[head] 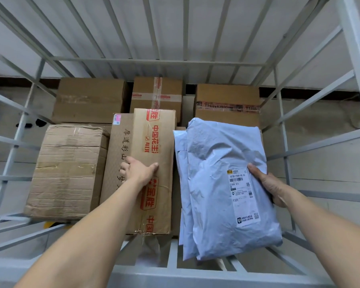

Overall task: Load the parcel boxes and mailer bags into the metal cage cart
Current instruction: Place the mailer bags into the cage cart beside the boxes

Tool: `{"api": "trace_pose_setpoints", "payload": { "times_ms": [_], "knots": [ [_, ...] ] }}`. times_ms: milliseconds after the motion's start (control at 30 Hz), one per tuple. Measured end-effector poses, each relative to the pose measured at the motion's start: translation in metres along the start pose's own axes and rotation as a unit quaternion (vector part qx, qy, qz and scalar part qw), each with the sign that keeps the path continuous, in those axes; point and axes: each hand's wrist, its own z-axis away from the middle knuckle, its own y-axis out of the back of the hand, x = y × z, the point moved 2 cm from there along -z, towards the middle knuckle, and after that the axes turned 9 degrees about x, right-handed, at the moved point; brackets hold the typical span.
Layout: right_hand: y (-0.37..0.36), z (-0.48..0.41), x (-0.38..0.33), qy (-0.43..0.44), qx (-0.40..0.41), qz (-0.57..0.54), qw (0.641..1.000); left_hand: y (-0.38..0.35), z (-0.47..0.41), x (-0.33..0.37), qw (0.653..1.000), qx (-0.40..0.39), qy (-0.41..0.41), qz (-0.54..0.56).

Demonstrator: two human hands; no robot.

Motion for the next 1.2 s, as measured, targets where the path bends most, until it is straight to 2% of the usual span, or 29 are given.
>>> {"api": "trace_pose_setpoints", "payload": {
  "times_ms": [300, 567, 700, 767, 833, 867, 900, 967, 1033, 1100, 1200],
  "knots": [
    [-0.014, 0.002, -0.009, 0.013, -0.001, 0.006, 1.0, 0.008, -0.012, 0.004, 0.999, 0.019, 0.033, 0.01],
    [-0.016, 0.02, -0.019, 0.031, 0.014, 0.055, 0.998, 0.002, -0.01, -0.003, 0.999, -0.035, 0.018, -0.028],
    [-0.016, 0.028, -0.019, 0.047, 0.043, 0.038, 0.997, 0.005, 0.0, 0.002, 0.995, -0.044, 0.037, -0.083],
    [-0.014, 0.029, -0.02, 0.054, 0.047, 0.029, 0.997, 0.008, 0.011, 0.01, 0.991, -0.005, 0.008, -0.132],
    [-0.012, 0.037, -0.026, 0.068, 0.042, 0.024, 0.997, 0.012, 0.024, 0.025, 0.991, 0.038, -0.07, -0.111],
    [-0.01, 0.045, -0.029, 0.066, 0.041, 0.024, 0.997, 0.016, 0.032, 0.033, 0.993, 0.024, -0.102, -0.051],
    [-0.007, 0.049, -0.03, 0.059, 0.043, 0.028, 0.997, 0.017, 0.04, 0.042, 0.992, -0.024, -0.115, 0.037],
    [-0.004, 0.061, -0.034, 0.055, 0.045, 0.028, 0.997, 0.023, 0.069, 0.055, 0.961, -0.189, -0.082, 0.185],
    [-0.004, 0.067, -0.036, 0.056, 0.042, 0.035, 0.997, 0.02, 0.091, 0.062, 0.925, -0.314, -0.067, 0.203],
    [-0.003, 0.077, -0.039, 0.051, 0.032, 0.033, 0.998, 0.014, 0.106, 0.066, 0.911, -0.35, -0.088, 0.199],
    [-0.002, 0.084, -0.043, 0.038, 0.04, 0.035, 0.998, 0.011, 0.106, 0.074, 0.915, -0.323, -0.116, 0.212]
  ]
}}
